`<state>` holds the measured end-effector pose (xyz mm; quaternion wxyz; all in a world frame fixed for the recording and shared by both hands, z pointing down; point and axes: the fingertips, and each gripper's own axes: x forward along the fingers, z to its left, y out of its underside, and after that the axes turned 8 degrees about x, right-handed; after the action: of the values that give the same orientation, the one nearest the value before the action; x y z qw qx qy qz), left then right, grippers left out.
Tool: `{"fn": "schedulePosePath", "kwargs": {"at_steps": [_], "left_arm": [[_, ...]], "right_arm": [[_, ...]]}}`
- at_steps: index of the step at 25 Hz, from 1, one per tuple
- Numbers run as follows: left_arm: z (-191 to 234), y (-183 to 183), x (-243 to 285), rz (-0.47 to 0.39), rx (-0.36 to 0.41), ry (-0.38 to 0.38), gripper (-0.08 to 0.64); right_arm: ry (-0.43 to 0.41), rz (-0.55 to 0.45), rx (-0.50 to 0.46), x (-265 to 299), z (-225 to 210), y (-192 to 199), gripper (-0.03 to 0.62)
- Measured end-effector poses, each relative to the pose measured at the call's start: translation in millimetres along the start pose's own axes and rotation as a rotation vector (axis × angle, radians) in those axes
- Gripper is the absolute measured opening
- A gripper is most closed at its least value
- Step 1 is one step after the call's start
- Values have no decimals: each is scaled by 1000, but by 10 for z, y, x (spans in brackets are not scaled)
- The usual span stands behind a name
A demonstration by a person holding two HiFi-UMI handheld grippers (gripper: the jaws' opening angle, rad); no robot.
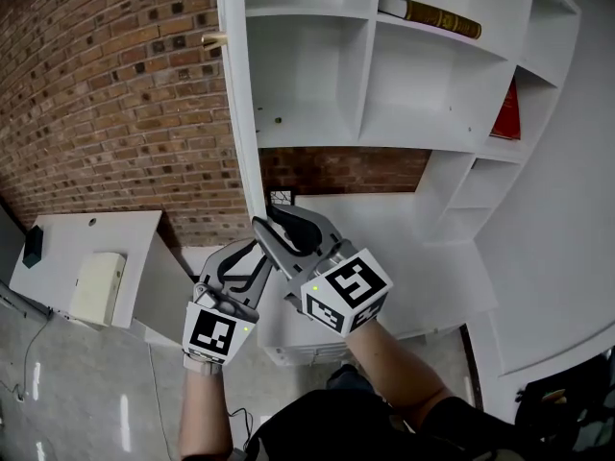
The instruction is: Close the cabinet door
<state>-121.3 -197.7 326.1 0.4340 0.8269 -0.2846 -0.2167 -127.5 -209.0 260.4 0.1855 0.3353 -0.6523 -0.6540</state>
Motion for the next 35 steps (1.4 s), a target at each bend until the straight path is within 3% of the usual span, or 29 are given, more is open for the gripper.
{"fn": "schedulePosePath", "kwargs": {"at_steps": [26, 31, 35], "left_arm": [[-437, -135, 1205, -84, 18, 170, 98], [-370, -20, 1494, -67, 8, 153, 98], [-230, 57, 1650, -65, -53, 134, 98]], "right_arm": [[141, -32, 0, -521, -1221, -217, 72], [136, -36, 9, -567, -1523, -241, 75], [130, -37, 13, -564, -1712, -247, 81]]}}
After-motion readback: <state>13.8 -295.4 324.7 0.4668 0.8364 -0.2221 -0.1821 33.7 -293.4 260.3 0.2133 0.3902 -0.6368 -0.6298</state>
